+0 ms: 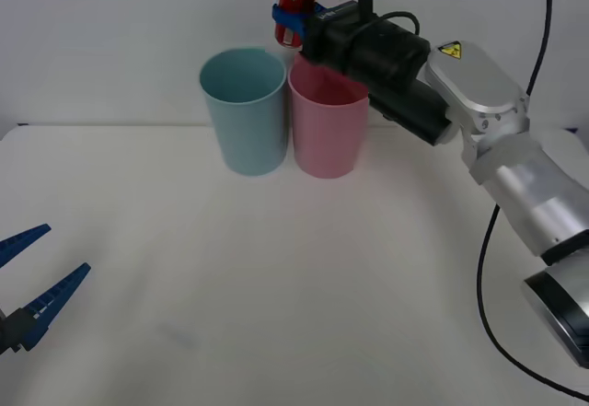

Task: Grasp the object on the table and drop it into the matching bin: aluminum can to the light blue bin, PET bottle to the pink bin.

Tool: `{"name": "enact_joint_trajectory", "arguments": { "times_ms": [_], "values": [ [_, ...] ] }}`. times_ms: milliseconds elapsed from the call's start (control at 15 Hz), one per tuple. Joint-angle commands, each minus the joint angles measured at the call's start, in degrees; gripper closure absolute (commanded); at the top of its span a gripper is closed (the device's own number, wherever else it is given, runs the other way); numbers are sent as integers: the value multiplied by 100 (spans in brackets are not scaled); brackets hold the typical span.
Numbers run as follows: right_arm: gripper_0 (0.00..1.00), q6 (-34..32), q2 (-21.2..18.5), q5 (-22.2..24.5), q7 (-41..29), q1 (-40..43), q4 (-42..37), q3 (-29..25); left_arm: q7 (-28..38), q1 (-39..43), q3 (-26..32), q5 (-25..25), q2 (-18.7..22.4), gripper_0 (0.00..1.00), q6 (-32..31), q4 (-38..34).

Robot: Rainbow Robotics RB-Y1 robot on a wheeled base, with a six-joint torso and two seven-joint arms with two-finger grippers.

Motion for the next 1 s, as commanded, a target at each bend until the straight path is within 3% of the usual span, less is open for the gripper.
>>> {"name": "enact_joint_trajectory", "arguments": {
  "times_ms": [67, 533, 1000],
  "values": [
    [100, 85, 347, 8, 45, -480, 697, 155, 0, 0, 0, 0, 0, 0, 0, 0],
    [100, 823, 1156, 8, 168, -1421, 2041, 304, 0, 0, 0, 0, 0, 0, 0, 0],
    [100, 972, 1270, -97, 229, -1509, 2103, 454, 0, 0, 0, 0, 0, 0, 0, 0]
  ]
}}
